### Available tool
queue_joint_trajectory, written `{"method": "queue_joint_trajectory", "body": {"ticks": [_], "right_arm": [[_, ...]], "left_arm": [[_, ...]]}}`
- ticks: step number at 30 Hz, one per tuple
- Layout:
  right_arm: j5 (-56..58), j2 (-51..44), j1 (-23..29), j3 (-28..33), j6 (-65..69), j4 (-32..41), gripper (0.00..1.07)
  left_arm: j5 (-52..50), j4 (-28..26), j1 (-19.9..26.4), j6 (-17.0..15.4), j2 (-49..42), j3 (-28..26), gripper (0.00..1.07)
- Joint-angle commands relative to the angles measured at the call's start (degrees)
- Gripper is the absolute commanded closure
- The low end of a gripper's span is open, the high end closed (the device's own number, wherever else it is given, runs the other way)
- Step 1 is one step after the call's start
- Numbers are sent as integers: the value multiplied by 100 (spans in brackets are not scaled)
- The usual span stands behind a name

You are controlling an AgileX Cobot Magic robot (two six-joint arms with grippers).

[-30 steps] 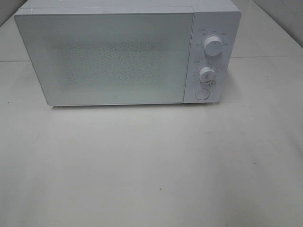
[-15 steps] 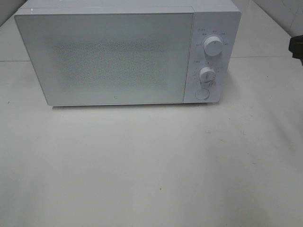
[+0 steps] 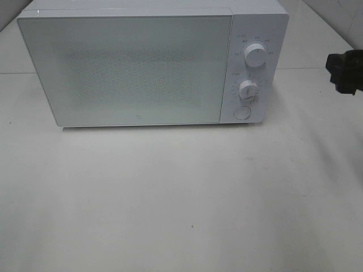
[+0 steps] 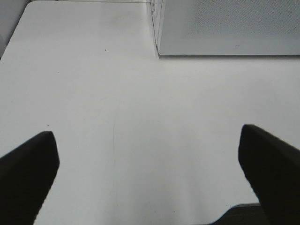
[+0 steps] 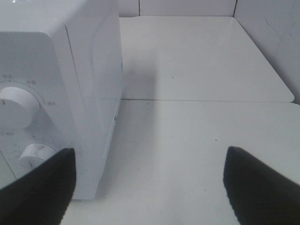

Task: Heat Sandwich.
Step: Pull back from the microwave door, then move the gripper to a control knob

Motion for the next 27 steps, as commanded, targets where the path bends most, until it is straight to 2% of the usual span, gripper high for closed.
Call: {"method": "queue_joint_trajectory", "body": {"ticks": [1, 2, 4, 5, 7, 9, 11, 14, 16, 19, 20, 23, 27], "right_arm": [[-842, 246, 401, 264, -842, 779, 26], [-1146, 424, 670, 350, -1175, 1324, 27], [-1478, 630, 957, 401, -1398, 1822, 27], [-1478, 630, 957, 401, -1398, 1822, 27], [-1925, 934, 1432, 401, -1650, 2607, 27], [-2063, 1008, 1616, 401, -1742, 2865, 27], [-2595, 1312, 2108, 401, -1874, 3409, 28], [-2997, 1495, 2395, 401, -1868, 3615, 29], [-3409, 1759, 2825, 395, -1868, 3816, 30], [-3558, 1896, 3054, 395, -1868, 3936, 30], [-3730, 2040, 3317, 395, -1868, 4183, 31], [-3936, 2240, 3673, 372, -1868, 4572, 31], [-4085, 2469, 4074, 281, -1868, 4813, 31]], "left_arm": [[-23, -52, 23, -17, -86, 6, 7], [-23, -52, 23, -17, -86, 6, 7], [-23, -52, 23, -17, -86, 6, 7], [-23, -52, 23, -17, -86, 6, 7], [-23, -52, 23, -17, -86, 6, 7], [-23, -52, 23, -17, -86, 6, 7], [-23, -52, 23, -17, -86, 6, 7], [-23, -52, 23, -17, -86, 6, 7], [-23, -52, 23, -17, -86, 6, 7], [-23, -52, 23, -17, -86, 6, 7], [-23, -52, 23, -17, -86, 6, 7], [-23, -52, 23, -17, -86, 6, 7], [-23, -52, 23, -17, -86, 6, 7]]}}
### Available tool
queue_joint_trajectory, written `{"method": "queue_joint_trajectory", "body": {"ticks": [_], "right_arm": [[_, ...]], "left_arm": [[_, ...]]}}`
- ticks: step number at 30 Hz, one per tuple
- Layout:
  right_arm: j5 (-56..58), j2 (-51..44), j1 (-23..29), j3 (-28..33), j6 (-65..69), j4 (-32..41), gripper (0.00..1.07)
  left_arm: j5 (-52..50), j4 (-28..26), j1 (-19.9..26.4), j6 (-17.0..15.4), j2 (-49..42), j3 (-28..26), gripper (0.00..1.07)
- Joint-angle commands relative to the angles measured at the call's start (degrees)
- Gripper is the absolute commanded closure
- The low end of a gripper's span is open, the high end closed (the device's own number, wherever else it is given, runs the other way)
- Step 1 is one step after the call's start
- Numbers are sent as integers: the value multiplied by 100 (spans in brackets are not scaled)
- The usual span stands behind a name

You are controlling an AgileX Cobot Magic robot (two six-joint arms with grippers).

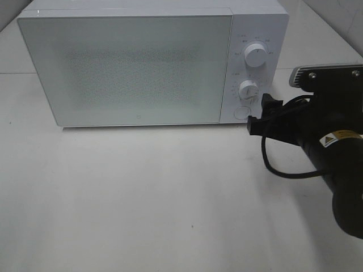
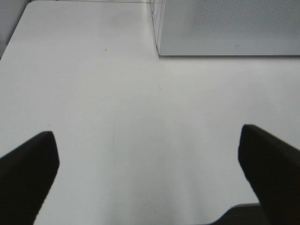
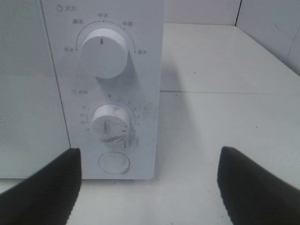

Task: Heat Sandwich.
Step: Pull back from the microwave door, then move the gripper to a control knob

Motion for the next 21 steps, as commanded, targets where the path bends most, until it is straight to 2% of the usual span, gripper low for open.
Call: {"method": "queue_joint_trajectory", "body": {"ticks": [1, 3, 13, 19, 21], "right_arm": [[-235, 115, 235, -86, -74, 155, 31], [-252, 309, 367, -178, -74, 241, 31], [-223, 390, 378, -212, -17, 235, 31], [-195, 453, 241, -413, -11, 218, 31], [-132, 613, 52, -567, -11, 212, 31]], "left_arm": [[-23, -52, 23, -17, -86, 6, 7], [-23, -52, 23, -17, -86, 6, 7], [-23, -52, 23, -17, -86, 6, 7], [-23, -52, 23, -17, -86, 6, 7], [-23, -52, 23, -17, -86, 6, 7]]}}
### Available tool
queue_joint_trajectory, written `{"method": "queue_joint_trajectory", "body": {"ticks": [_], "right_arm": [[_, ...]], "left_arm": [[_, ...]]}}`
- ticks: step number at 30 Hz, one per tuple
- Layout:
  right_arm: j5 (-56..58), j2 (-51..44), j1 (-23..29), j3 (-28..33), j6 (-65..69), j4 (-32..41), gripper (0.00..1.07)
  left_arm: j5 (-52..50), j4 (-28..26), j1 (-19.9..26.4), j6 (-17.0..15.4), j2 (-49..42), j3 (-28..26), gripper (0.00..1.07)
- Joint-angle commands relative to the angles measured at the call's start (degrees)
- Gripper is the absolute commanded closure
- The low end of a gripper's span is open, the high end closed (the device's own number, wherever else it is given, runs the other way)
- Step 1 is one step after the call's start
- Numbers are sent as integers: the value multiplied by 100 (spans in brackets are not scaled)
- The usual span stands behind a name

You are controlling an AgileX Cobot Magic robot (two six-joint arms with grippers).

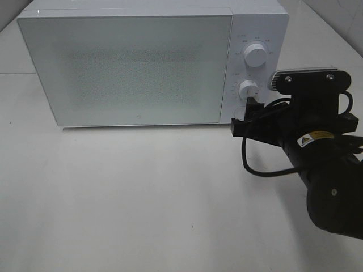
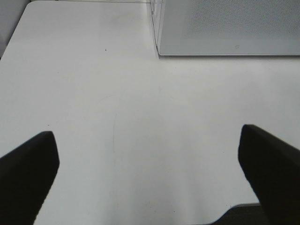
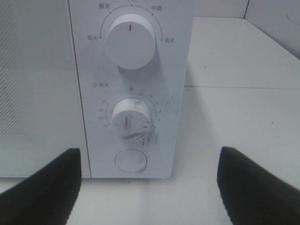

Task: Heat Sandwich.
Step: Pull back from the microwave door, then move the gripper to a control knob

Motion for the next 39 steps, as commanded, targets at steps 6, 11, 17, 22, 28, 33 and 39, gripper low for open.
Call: {"method": "queue_joint_trajectory", "body": {"ticks": [6, 11, 17, 22, 28, 33, 39], "right_arm": [[46, 567, -464, -516, 115, -481, 31], [264, 842, -722, -837, 115, -819, 31], [401, 1100, -928, -1100, 321, -1077, 31], [544, 1324, -1140, -1352, 413, -1261, 31], [670, 1536, -1312, -1616, 418, -1455, 31], [751, 1662, -1329, -1839, 418, -1495, 31], [762, 1702, -1329, -1885, 418, -1484, 31]], "left_arm": [[-23, -52, 23, -17, -86, 6, 7], [-23, -52, 23, -17, -86, 6, 7], [-23, -52, 23, -17, -86, 6, 7], [-23, -52, 23, -17, -86, 6, 7], [-23, -52, 23, -17, -86, 6, 7], [-23, -52, 23, -17, -86, 6, 7], [-23, -52, 23, -17, -86, 6, 7]]}}
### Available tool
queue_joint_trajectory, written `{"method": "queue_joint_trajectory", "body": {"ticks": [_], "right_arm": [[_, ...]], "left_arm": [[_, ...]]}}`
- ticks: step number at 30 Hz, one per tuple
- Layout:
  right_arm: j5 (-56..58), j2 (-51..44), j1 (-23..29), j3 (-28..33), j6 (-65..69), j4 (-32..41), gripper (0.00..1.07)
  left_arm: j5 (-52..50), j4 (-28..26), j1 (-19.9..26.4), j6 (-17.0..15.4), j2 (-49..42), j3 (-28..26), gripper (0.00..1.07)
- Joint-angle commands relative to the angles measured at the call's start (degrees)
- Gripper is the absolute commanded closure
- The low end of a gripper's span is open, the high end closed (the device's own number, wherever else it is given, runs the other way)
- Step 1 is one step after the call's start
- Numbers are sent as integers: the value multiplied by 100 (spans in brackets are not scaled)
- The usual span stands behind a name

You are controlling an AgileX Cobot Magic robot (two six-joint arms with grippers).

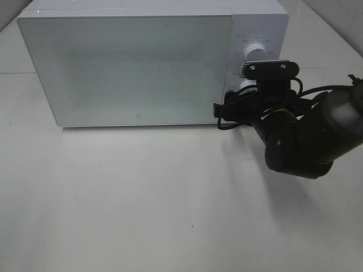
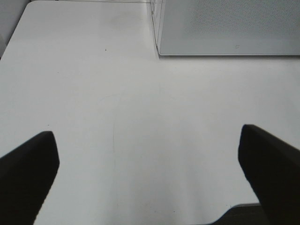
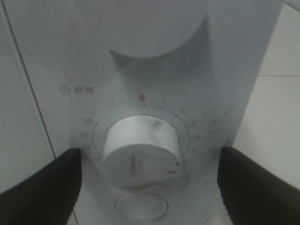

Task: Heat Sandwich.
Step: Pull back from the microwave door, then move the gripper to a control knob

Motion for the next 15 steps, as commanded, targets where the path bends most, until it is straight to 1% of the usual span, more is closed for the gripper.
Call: {"method": "queue_joint_trajectory", "body": {"ticks": [1, 15], "right_arm": [[-74, -17, -29, -86, 0, -92, 31], [-57, -160, -6, -80, -46, 0, 32]], "left_arm": [[-23, -52, 23, -17, -86, 6, 7], [-23, -52, 23, -17, -86, 6, 7]]}}
